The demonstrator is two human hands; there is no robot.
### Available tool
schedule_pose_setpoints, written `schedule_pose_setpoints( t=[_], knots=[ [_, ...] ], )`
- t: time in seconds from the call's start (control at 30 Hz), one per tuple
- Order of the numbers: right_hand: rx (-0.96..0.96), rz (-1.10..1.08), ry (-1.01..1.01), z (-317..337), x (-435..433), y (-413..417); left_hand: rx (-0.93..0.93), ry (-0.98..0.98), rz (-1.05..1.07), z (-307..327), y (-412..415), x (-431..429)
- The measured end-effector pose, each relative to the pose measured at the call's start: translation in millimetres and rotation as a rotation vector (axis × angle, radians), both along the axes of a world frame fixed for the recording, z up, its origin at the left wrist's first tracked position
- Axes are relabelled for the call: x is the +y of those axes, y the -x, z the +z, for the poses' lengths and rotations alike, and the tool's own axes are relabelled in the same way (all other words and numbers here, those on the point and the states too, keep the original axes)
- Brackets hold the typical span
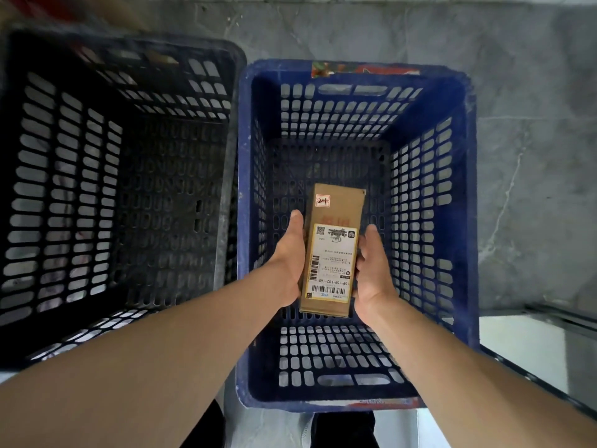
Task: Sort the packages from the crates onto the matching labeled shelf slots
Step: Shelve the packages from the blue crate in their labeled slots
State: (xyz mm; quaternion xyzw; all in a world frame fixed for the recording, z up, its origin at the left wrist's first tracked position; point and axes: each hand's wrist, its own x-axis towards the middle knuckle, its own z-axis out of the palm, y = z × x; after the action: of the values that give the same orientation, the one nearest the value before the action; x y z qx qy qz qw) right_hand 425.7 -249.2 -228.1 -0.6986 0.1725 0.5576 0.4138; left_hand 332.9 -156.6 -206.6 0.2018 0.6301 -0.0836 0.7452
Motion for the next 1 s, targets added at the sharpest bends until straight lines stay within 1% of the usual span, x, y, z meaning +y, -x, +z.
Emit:
schedule_pose_setpoints(
  t=[0.13,0.27,0.33,0.4,0.57,0.77,1.0],
  knots=[
    [-0.032,-0.030,-0.038,50,14,5,-0.008,-0.045,-0.015,47,2,14],
    [-0.060,-0.091,-0.109,107,31,15,-0.029,-0.110,-0.048,110,8,29],
    [-0.070,-0.128,-0.113,139,40,21,-0.060,-0.128,-0.050,144,13,37],
    [-0.073,-0.140,-0.141,177,49,26,-0.089,-0.138,-0.044,180,20,46],
    [-0.157,-0.141,-0.203,280,68,40,-0.178,-0.123,0.001,277,34,68],
    [-0.281,-0.179,-0.287,411,77,55,-0.257,-0.173,-0.044,404,49,82],
    [-0.413,-0.181,-0.430,537,68,64,-0.377,-0.254,-0.107,519,60,83]
  ],
)
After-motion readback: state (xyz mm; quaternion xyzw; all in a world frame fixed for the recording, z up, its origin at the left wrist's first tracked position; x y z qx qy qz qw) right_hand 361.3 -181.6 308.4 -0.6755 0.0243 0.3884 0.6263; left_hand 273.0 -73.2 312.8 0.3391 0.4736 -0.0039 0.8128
